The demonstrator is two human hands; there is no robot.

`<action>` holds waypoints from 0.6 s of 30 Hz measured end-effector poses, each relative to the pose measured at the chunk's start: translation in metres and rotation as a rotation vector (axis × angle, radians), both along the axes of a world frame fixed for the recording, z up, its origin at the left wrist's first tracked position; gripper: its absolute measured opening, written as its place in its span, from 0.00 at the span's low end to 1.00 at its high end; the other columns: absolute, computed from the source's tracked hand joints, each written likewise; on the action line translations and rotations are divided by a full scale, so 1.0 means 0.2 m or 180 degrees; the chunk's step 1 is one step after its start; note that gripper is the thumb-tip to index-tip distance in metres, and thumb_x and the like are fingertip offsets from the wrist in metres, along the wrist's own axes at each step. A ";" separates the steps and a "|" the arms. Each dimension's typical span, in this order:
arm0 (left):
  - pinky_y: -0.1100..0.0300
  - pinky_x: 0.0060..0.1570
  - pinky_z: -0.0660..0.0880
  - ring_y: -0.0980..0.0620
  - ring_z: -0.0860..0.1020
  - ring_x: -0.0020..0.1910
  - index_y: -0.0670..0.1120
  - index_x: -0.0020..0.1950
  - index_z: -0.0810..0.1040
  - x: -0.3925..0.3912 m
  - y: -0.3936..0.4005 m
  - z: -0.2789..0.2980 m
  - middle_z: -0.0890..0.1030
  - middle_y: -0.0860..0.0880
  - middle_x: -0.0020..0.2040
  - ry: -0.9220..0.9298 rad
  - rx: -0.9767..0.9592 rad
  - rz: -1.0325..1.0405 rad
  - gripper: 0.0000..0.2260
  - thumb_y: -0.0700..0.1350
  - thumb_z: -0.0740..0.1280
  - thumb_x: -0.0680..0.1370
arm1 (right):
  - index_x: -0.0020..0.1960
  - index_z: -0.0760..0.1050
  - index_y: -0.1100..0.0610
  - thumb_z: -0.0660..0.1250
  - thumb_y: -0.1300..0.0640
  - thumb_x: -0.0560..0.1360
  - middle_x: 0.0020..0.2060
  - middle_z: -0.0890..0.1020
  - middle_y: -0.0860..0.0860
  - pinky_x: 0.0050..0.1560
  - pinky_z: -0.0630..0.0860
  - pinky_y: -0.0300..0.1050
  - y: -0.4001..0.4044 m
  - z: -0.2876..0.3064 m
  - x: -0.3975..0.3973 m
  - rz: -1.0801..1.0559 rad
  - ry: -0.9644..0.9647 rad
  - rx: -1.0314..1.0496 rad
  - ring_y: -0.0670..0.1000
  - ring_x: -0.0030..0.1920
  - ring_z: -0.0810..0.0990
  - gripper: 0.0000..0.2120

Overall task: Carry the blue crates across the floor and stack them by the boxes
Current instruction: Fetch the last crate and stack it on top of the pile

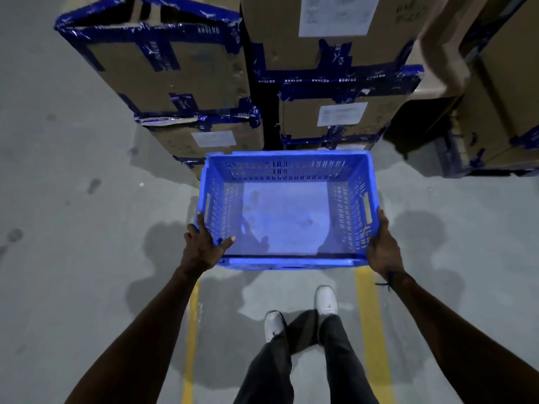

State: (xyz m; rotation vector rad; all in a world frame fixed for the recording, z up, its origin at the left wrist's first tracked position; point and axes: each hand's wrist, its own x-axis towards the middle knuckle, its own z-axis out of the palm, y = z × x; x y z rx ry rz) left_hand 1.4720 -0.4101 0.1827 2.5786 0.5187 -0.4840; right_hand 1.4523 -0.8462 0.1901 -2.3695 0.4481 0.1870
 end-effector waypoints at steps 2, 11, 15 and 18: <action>0.38 0.57 0.73 0.31 0.71 0.62 0.40 0.83 0.50 -0.01 0.01 -0.03 0.68 0.35 0.66 -0.0176 0.0130 -0.0105 0.50 0.63 0.72 0.73 | 0.79 0.49 0.41 0.56 0.54 0.69 0.38 0.80 0.54 0.36 0.72 0.50 0.02 -0.02 -0.02 -0.0144 -0.0091 -0.0148 0.67 0.38 0.79 0.40; 0.41 0.52 0.76 0.35 0.76 0.61 0.46 0.79 0.59 -0.08 0.02 -0.12 0.72 0.40 0.67 -0.1080 0.0201 -0.0014 0.36 0.54 0.68 0.75 | 0.77 0.52 0.40 0.60 0.58 0.72 0.41 0.79 0.58 0.37 0.68 0.50 0.06 -0.08 0.00 -0.0433 -0.0188 -0.0640 0.65 0.36 0.76 0.37; 0.44 0.54 0.76 0.36 0.79 0.61 0.50 0.76 0.61 -0.08 0.04 -0.12 0.76 0.43 0.68 -0.1326 -0.0118 0.0230 0.31 0.53 0.67 0.75 | 0.77 0.54 0.40 0.61 0.60 0.72 0.48 0.81 0.59 0.40 0.70 0.51 0.06 -0.09 0.00 -0.0408 -0.0273 -0.0667 0.65 0.42 0.78 0.37; 0.46 0.53 0.75 0.36 0.80 0.57 0.54 0.73 0.62 -0.06 0.03 -0.13 0.81 0.43 0.62 -0.1238 -0.0138 0.0578 0.26 0.51 0.67 0.78 | 0.76 0.55 0.41 0.60 0.59 0.70 0.50 0.81 0.59 0.42 0.73 0.54 0.06 -0.11 0.00 -0.0400 -0.0361 -0.0713 0.67 0.43 0.78 0.38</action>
